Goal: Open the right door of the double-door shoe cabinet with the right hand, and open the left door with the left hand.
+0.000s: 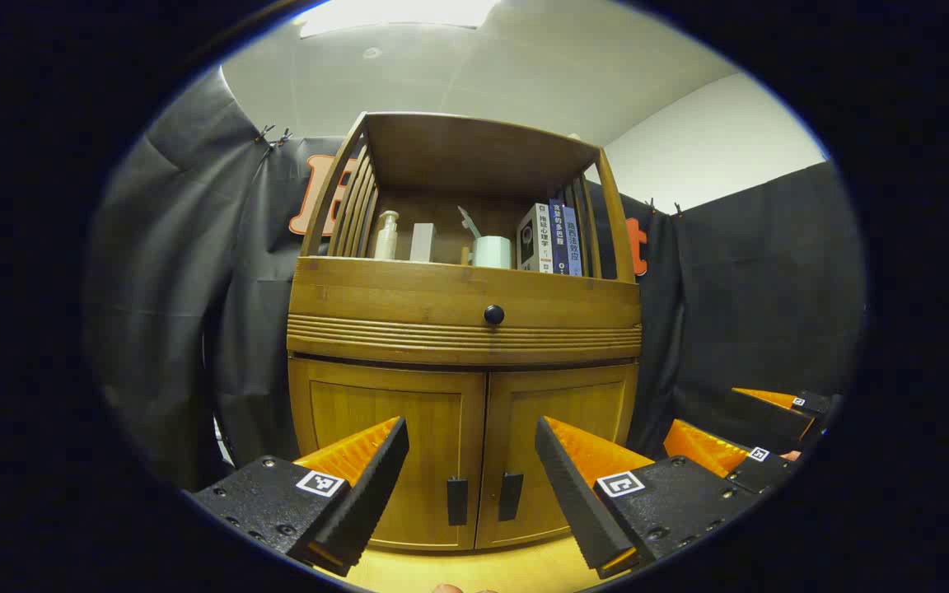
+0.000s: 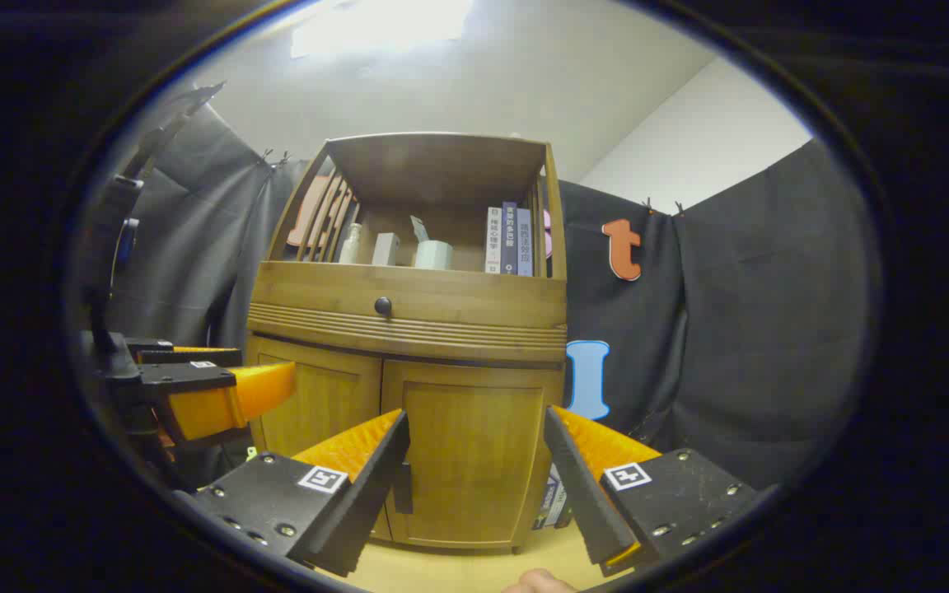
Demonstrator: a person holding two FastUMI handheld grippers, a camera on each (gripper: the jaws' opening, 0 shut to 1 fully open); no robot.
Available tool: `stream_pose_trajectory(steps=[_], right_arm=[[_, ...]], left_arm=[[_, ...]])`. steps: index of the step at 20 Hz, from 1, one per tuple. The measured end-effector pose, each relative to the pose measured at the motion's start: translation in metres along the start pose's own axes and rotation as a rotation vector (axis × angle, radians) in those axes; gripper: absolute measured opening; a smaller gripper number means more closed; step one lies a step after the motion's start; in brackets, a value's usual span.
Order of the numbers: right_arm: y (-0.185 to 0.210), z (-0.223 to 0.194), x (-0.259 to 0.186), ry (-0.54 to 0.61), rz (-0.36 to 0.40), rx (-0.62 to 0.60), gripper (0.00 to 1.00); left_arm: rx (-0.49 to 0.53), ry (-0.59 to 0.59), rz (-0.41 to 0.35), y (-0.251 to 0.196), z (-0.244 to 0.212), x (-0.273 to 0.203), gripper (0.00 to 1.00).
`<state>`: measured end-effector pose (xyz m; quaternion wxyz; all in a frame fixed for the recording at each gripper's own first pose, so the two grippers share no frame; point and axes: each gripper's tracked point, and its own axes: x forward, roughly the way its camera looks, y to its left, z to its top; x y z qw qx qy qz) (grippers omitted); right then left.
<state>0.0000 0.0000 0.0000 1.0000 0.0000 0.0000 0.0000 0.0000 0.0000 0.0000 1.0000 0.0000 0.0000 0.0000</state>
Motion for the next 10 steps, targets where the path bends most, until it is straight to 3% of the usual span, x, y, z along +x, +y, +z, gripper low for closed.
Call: stream_pose_trajectory(steps=[4,5,6,7,10], right_arm=[[-0.001,0.002,-0.001,-0.014,-0.006,-0.008,0.97],[-0.001,0.001,0.001,-0.016,-0.006,-0.008,0.97],[0.000,-0.002,0.004,-0.013,-0.004,-0.005,0.97],[0.002,-0.006,0.008,-0.004,-0.001,0.001,0.96],[0.011,-0.029,0.024,0.048,0.023,0.023,0.97]], left_arm=[[-0.022,0.012,0.007,0.000,-0.003,0.001,0.92],[-0.022,0.011,0.016,0.003,-0.003,0.001,0.95],[-0.021,0.011,0.025,0.006,-0.003,-0.001,0.92],[-0.017,0.011,0.036,0.009,-0.003,-0.002,0.95],[0.002,0.015,0.079,0.025,-0.006,-0.006,0.92]])
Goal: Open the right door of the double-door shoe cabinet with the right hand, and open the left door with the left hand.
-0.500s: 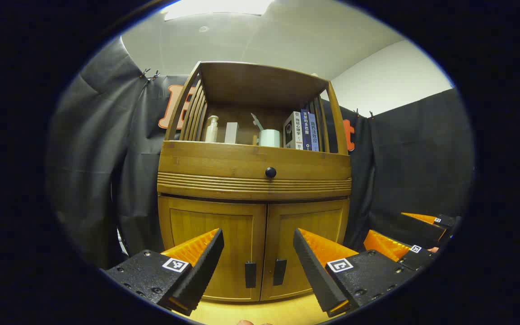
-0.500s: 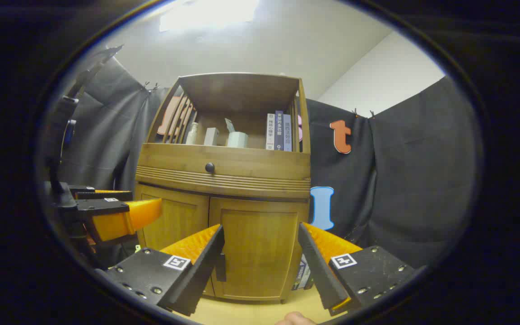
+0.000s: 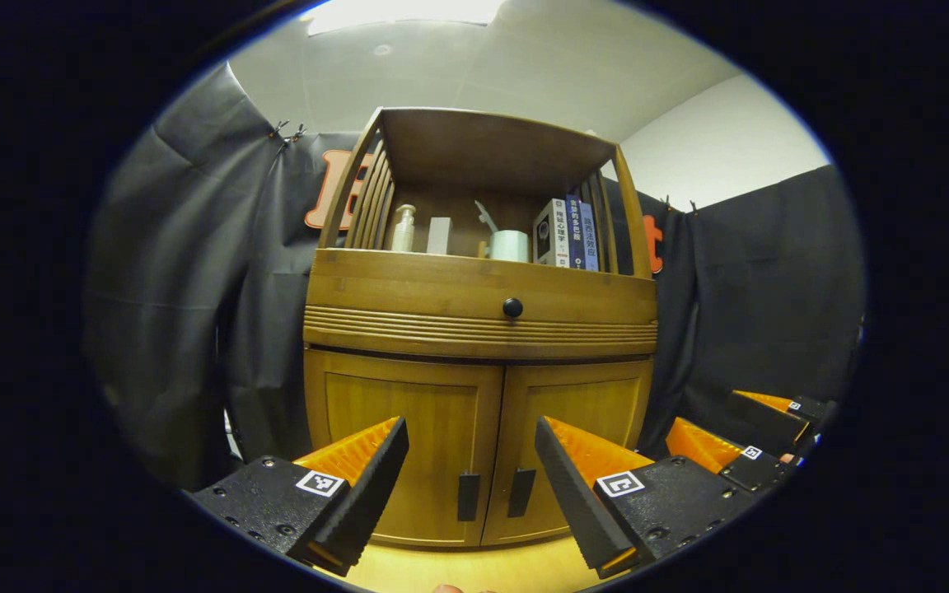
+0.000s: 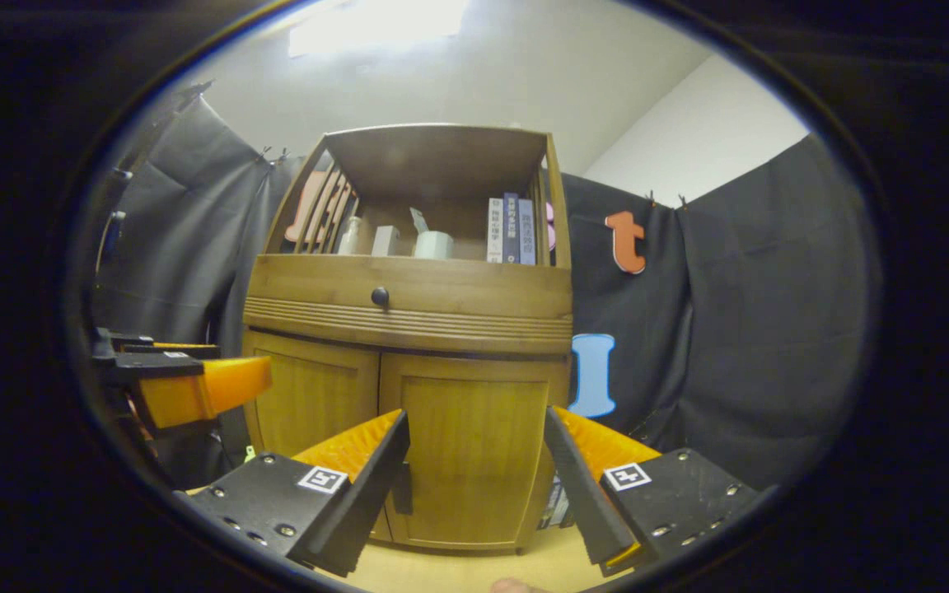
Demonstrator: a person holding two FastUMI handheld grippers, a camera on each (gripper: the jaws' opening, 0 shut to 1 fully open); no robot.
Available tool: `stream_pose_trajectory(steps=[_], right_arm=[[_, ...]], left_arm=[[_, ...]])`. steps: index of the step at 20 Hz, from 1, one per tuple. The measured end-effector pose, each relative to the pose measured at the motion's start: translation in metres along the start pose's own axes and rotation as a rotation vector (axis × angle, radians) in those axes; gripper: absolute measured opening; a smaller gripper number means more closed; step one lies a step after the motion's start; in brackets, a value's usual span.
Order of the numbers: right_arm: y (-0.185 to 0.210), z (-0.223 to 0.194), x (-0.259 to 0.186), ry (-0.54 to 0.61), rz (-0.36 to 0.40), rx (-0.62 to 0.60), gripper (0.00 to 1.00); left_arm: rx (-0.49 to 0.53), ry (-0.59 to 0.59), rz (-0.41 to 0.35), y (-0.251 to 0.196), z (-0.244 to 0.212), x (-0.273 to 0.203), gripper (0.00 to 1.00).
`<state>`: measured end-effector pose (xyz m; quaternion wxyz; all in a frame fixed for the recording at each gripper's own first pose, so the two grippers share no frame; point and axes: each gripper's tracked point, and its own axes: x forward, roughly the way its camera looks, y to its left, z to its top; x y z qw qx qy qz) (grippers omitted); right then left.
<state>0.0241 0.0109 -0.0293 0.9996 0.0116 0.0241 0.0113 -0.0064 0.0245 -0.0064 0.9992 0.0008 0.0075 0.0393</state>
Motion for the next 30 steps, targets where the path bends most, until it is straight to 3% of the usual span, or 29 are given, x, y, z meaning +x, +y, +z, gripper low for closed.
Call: stream_pose_trajectory(steps=[1,2,7,9,11,12,17,18,20,22,24,30], right_arm=[[0.007,-0.011,0.008,0.027,0.012,0.005,0.97],[0.015,-0.024,0.016,0.062,0.030,0.010,0.97],[0.064,-0.103,0.064,0.284,0.113,0.032,0.97],[0.079,-0.129,0.080,0.350,0.122,0.053,0.88],[0.088,-0.151,0.099,0.416,0.109,0.055,0.85],[0.093,-0.163,0.108,0.439,0.111,0.057,0.74],[0.107,-0.180,0.141,0.462,0.105,0.014,0.73],[0.112,-0.184,0.145,0.468,0.112,0.013,0.46],[0.111,-0.181,0.142,0.472,0.086,-0.011,0.44],[0.111,-0.185,0.147,0.468,0.052,0.015,0.32],[0.109,-0.183,0.145,0.458,0.028,0.020,0.29],[0.101,-0.182,0.129,0.445,-0.005,0.034,0.29]], left_arm=[[0.010,0.004,0.017,0.006,-0.002,-0.001,0.95],[0.021,0.004,0.037,0.015,-0.003,-0.004,0.92],[0.073,-0.012,0.161,0.069,0.002,-0.015,0.92],[0.086,-0.017,0.217,0.092,0.003,-0.020,0.95],[0.102,-0.016,0.273,0.115,0.004,-0.027,0.91],[0.111,-0.014,0.302,0.126,0.002,-0.030,0.91],[0.133,0.005,0.415,0.168,-0.002,-0.043,0.92],[0.129,0.007,0.426,0.172,-0.002,-0.044,0.92],[0.119,0.011,0.441,0.178,-0.005,-0.045,0.92],[0.116,0.012,0.447,0.180,-0.005,-0.045,0.92],[0.114,0.012,0.446,0.182,-0.006,-0.045,0.92],[0.106,0.005,0.395,0.173,-0.003,-0.044,0.92]])
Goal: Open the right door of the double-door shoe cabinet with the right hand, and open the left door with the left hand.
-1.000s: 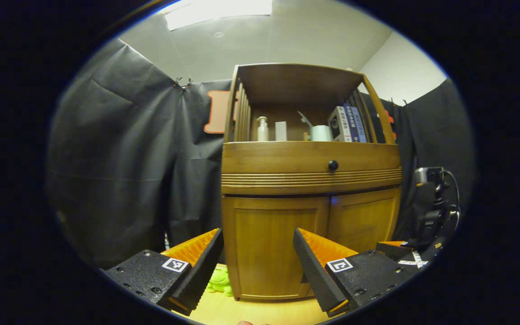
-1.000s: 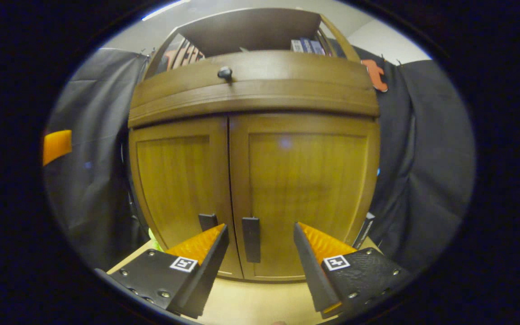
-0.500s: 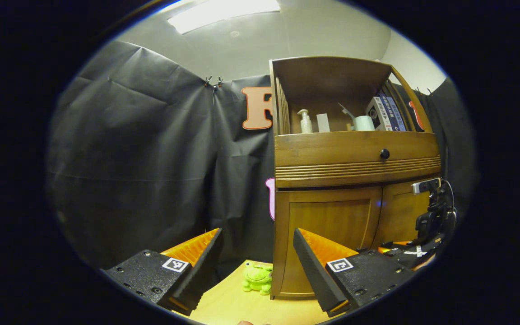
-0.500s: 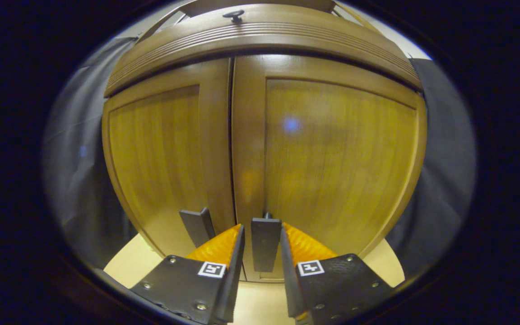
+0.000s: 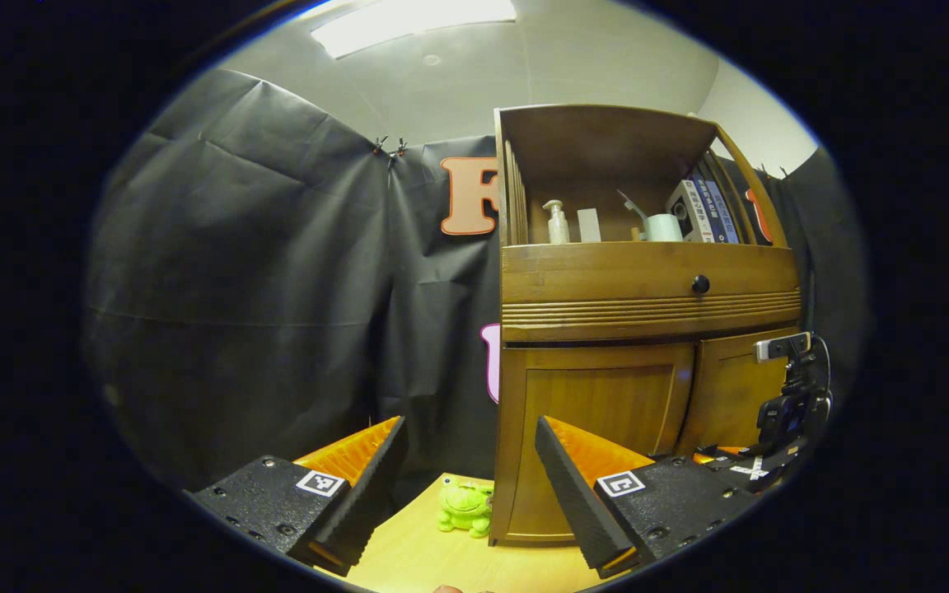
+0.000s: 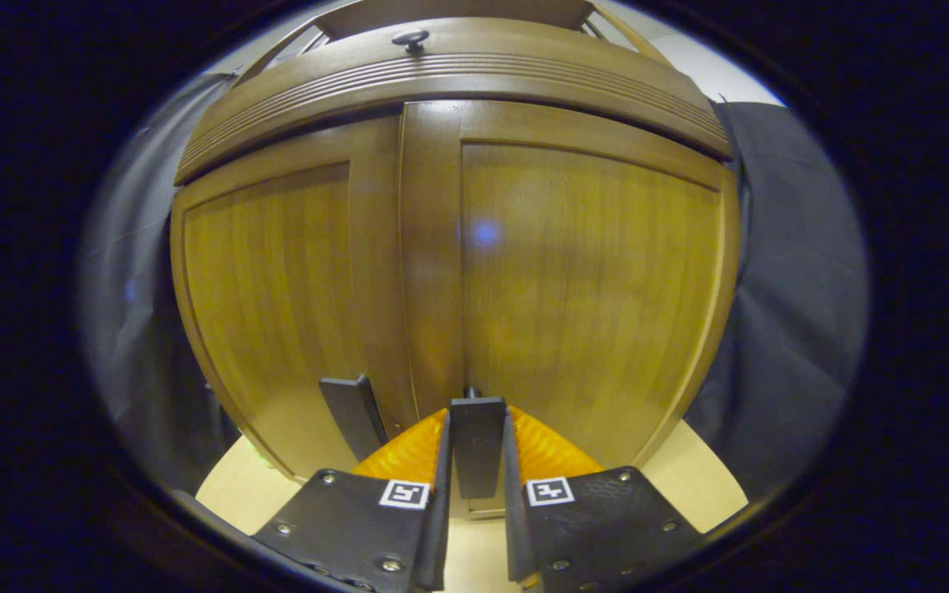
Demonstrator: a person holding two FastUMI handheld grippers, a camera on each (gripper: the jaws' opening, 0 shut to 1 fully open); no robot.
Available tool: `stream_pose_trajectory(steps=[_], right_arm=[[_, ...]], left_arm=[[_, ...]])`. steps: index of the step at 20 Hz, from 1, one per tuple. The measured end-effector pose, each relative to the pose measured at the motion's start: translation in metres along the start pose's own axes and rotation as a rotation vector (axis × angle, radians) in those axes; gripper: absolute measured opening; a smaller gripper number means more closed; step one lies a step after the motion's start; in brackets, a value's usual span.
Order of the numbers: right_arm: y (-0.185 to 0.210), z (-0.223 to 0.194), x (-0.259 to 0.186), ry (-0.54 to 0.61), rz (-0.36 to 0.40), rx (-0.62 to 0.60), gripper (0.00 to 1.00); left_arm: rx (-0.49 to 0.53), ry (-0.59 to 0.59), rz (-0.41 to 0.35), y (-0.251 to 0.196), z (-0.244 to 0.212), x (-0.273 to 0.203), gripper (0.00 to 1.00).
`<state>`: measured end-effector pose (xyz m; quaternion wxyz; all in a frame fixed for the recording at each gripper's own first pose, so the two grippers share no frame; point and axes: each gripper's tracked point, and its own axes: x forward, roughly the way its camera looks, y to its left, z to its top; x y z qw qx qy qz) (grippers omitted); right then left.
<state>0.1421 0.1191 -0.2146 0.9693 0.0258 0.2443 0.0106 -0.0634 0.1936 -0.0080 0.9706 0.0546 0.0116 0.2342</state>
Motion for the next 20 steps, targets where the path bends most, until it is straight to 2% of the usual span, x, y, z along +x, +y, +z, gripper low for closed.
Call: stream_pose_trajectory(steps=[9,17,20], right_arm=[[-0.016,0.004,-0.036,-0.016,-0.031,0.016,0.26],[-0.052,-0.016,-0.083,-0.034,-0.082,0.040,0.25],[-0.071,-0.019,-0.101,-0.041,-0.112,0.061,0.25]], left_arm=[[-0.018,-0.008,-0.101,-0.027,0.002,-0.021,0.92],[-0.023,0.001,-0.200,-0.059,0.001,-0.037,0.92],[-0.032,0.016,-0.258,-0.083,-0.003,-0.042,0.92]])
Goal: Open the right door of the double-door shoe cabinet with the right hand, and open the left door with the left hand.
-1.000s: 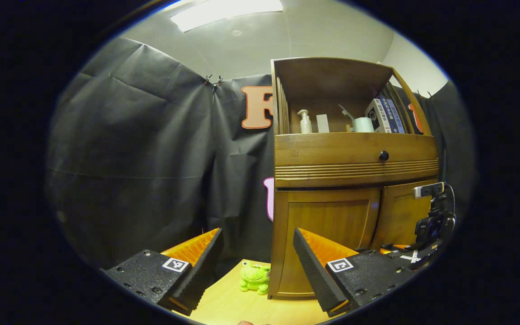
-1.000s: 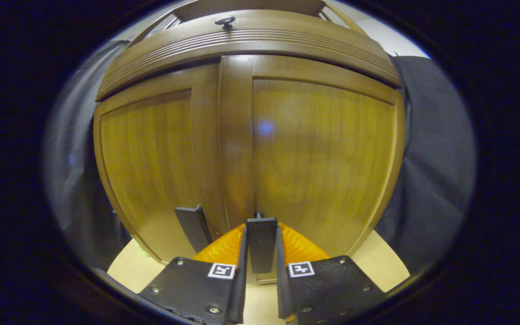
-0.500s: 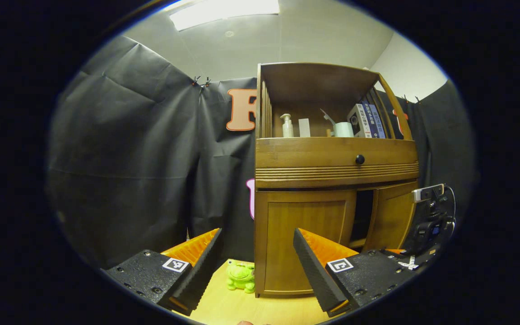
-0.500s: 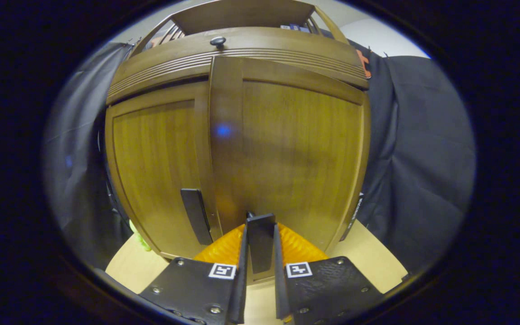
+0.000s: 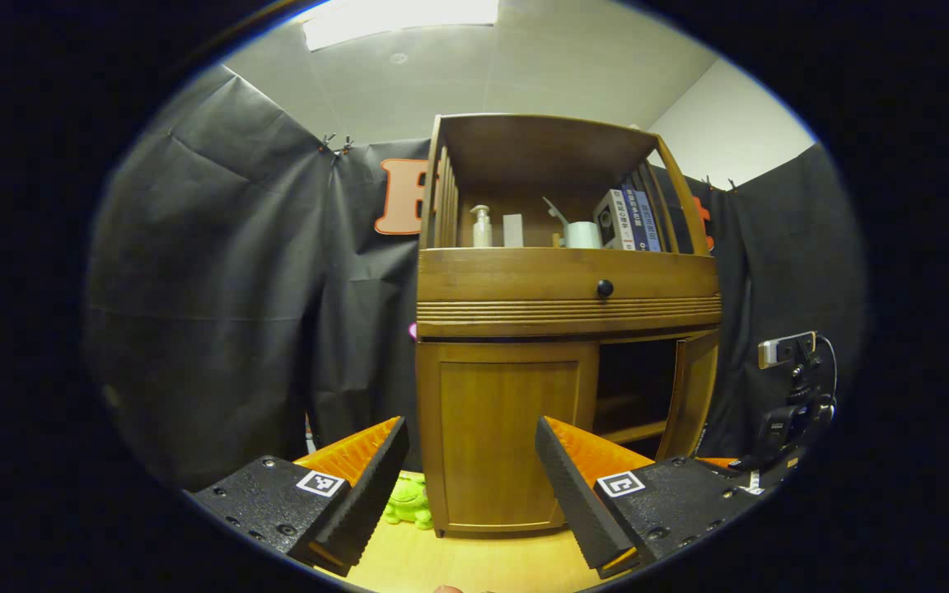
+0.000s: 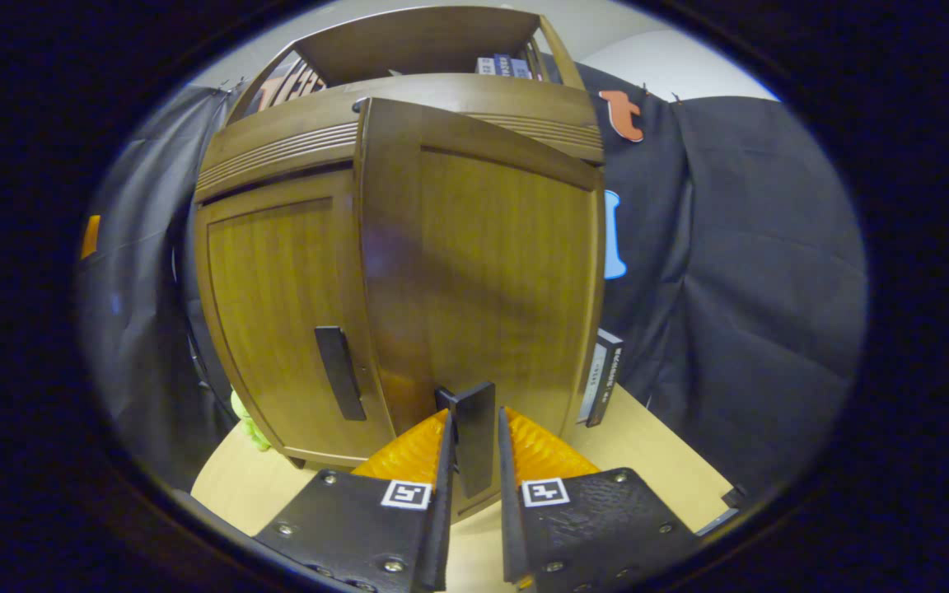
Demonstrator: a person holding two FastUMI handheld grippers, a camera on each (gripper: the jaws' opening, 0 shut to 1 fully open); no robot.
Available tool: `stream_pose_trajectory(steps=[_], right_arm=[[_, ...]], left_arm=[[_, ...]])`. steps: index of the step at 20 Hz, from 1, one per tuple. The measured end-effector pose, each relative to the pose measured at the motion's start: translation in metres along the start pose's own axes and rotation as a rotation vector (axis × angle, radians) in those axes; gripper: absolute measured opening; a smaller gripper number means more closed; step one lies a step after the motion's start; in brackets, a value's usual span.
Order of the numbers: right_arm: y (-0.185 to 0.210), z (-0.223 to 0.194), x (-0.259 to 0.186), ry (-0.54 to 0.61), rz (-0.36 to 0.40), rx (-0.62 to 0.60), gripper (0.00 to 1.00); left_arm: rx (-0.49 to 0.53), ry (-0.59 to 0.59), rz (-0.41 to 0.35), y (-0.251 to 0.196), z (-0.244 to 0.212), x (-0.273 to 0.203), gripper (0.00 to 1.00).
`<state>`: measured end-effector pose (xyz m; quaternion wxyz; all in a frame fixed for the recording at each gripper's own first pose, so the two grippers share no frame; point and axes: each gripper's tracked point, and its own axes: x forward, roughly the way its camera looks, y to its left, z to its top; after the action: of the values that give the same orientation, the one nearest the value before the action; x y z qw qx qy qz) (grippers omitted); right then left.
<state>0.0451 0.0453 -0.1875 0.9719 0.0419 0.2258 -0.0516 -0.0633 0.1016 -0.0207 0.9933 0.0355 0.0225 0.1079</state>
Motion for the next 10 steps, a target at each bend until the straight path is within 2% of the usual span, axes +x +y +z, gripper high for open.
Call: stream_pose_trajectory(steps=[1,3,4,7,8,10], right_arm=[[-0.008,-0.001,-0.005,-0.002,-0.014,0.005,0.25],[-0.025,-0.002,-0.014,-0.006,-0.049,0.012,0.26],[-0.033,-0.002,-0.017,-0.006,-0.065,0.019,0.26],[-0.056,-0.006,-0.027,-0.001,-0.088,0.048,0.25],[-0.064,-0.006,-0.030,0.000,-0.099,0.047,0.25],[-0.075,-0.005,-0.034,-0.002,-0.128,0.021,0.25]], left_arm=[[-0.005,0.006,-0.023,-0.010,-0.001,0.001,0.95],[-0.015,0.016,-0.072,-0.030,-0.005,0.003,0.95],[-0.022,0.021,-0.098,-0.041,-0.007,0.003,0.92],[-0.041,0.037,-0.169,-0.070,-0.014,0.003,0.95],[-0.046,0.043,-0.189,-0.079,-0.015,0.002,0.92],[-0.053,0.050,-0.219,-0.092,-0.019,0.003,0.92]])
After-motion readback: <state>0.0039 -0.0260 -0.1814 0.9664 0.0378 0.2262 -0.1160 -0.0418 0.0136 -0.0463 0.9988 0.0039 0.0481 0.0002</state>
